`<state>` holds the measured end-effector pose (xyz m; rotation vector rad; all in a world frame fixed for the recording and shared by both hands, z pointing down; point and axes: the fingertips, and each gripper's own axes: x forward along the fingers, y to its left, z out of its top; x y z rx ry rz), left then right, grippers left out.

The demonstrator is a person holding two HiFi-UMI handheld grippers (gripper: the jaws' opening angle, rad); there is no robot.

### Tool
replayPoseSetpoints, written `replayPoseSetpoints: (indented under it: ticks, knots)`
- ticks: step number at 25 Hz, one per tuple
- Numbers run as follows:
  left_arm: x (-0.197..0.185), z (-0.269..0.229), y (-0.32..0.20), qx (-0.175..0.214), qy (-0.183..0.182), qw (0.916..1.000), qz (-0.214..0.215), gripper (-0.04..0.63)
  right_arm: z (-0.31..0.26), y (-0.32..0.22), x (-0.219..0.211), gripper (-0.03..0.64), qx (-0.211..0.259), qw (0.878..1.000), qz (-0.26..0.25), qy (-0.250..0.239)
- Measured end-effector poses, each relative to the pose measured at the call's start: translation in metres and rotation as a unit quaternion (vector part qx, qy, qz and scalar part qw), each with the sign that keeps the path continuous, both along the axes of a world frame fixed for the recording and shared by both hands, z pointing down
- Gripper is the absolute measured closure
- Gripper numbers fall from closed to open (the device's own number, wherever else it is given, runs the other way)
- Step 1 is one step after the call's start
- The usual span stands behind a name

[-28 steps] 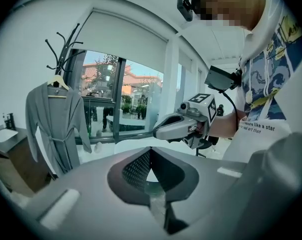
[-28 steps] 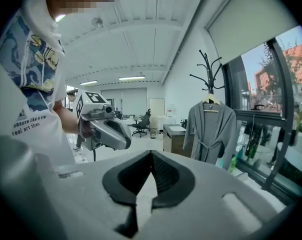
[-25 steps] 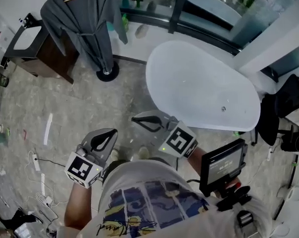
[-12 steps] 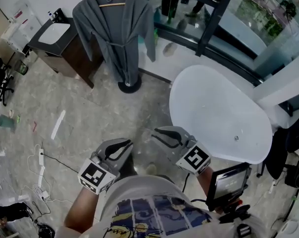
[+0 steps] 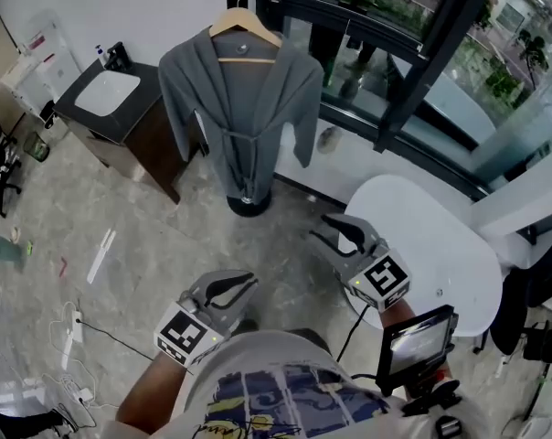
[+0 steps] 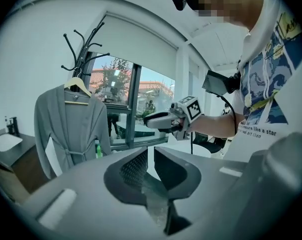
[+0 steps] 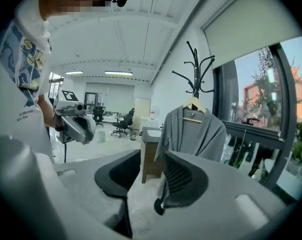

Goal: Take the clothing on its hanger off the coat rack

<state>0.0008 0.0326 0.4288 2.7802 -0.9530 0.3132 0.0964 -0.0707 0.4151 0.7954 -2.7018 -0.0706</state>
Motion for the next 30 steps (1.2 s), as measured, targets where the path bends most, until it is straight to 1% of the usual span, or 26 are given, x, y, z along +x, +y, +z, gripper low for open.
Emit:
replayPoseSetpoints:
  ticks: [3,6,9,11,14,17,19,22,24,27,30]
  knots:
    - [-0.032,-0.006,-0.026,0.004,-0.008,1.0,0.003,0.552,-0.02,-0.059,-0.018,0.456,0.03,0.999,0.033,-0.003]
    - [-0.058,-0.007,-0.054,0.001,-0.003,0.9999,-0.014,0.552,-0.043,-0.117,-0.033,0.437,0.054,0.997,0.053,-0.01]
    - [-0.069,-0.013,-0.077,0.0,0.011,0.9996,-0.028,0.552,-0.062,-0.17,-0.043,0.424,0.076,0.996,0.048,0.006]
    - [-0.074,-0.018,-0.098,0.002,0.01,0.9992,-0.038,0.552,-0.073,-0.209,-0.049,0.4,0.085,0.995,0.041,0.012]
    - [-0.08,-0.021,-0.131,0.016,0.007,0.9982,-0.056,0.552,-0.089,-0.264,-0.06,0.387,0.089,0.996,0.028,0.007]
    - [-0.08,-0.032,-0.158,0.03,0.01,0.9972,-0.068,0.552,-0.107,-0.312,-0.075,0.357,0.086,0.996,0.001,0.0]
    - [-0.08,-0.038,-0.177,0.027,0.01,0.9966,-0.077,0.552,-0.117,-0.341,-0.084,0.344,0.083,0.996,-0.019,0.002]
    - [-0.078,-0.04,-0.203,0.016,0.015,0.9952,-0.096,0.552,-0.122,-0.377,-0.095,0.328,0.071,0.996,-0.051,0.017]
    - [-0.074,-0.042,-0.215,0.023,0.013,0.9951,-0.095,0.552,-0.12,-0.393,-0.105,0.322,0.058,0.995,-0.08,0.033]
    - [-0.07,-0.039,-0.23,0.027,0.006,0.9949,-0.097,0.552,-0.115,-0.406,-0.12,0.322,0.028,0.989,-0.134,0.054]
    - [-0.068,-0.038,-0.242,0.023,0.012,0.9937,-0.109,0.552,-0.108,-0.406,-0.135,0.322,-0.016,0.978,-0.194,0.074]
